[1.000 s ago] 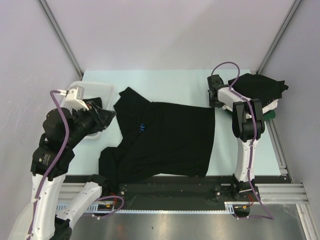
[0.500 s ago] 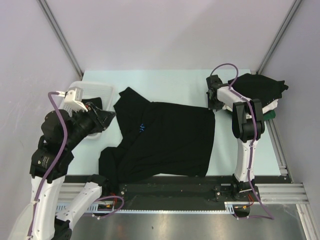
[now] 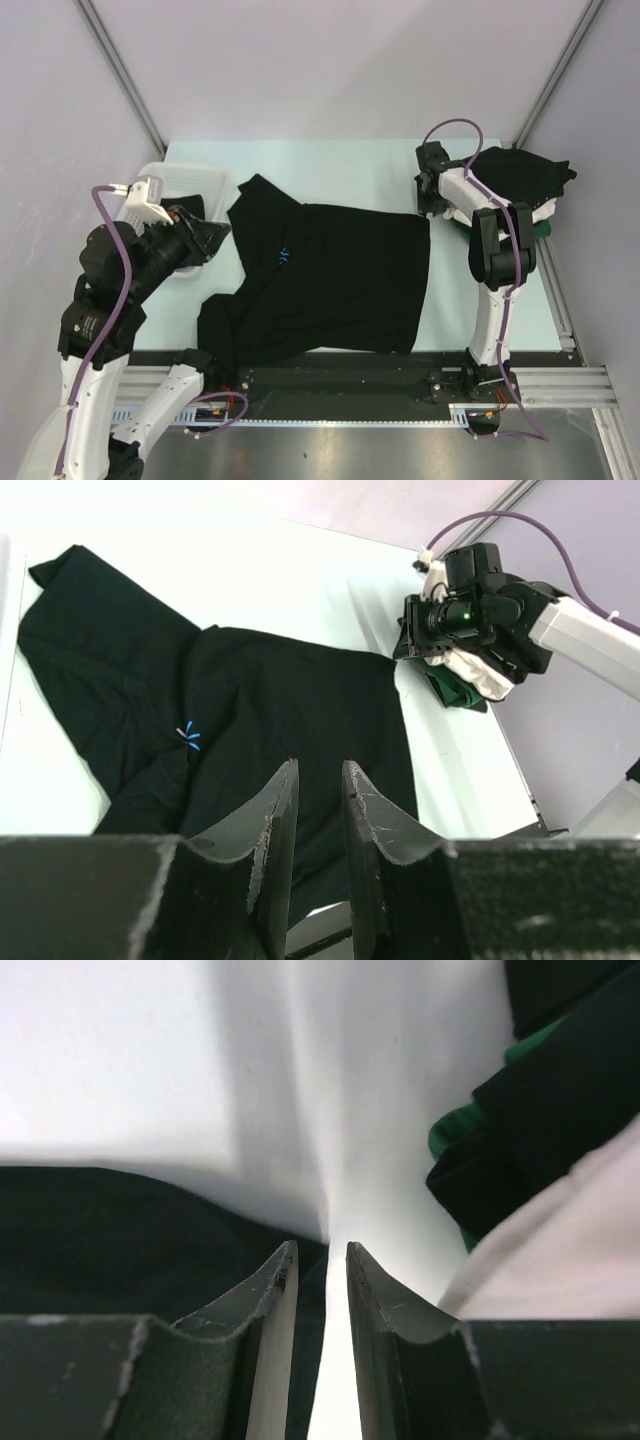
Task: Fold and stack the t-shirts
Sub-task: Flatten out the tshirt
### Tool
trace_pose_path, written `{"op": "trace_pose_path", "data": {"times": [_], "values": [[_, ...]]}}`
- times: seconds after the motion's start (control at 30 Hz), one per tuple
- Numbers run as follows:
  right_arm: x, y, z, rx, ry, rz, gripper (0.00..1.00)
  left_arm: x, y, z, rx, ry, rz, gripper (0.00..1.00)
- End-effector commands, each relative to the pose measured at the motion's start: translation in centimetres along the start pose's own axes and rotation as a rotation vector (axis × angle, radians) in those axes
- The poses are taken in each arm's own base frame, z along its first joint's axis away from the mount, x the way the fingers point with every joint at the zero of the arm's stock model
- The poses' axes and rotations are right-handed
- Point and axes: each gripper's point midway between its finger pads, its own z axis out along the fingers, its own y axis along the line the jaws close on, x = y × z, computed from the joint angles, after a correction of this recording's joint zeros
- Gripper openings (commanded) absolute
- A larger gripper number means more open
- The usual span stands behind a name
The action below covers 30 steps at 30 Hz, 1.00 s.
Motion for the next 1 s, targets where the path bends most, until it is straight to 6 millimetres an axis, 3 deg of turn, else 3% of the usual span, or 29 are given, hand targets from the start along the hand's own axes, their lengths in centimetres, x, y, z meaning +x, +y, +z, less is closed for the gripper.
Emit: {"op": "trace_pose_path", "data": {"times": [0.0, 0.97], "values": [[-2.9, 0.2, -2.9, -0.03, -0.085, 0.03, 0.31, -0.6, -0.6, -0.1, 0.03, -0.028, -0.009, 0.29], [1.6, 0.0, 3.1, -0.028, 0.035, -0.008, 0.31, -1.0, -0.7, -0.8, 0.019, -0.036, -0.004, 0.29]]}}
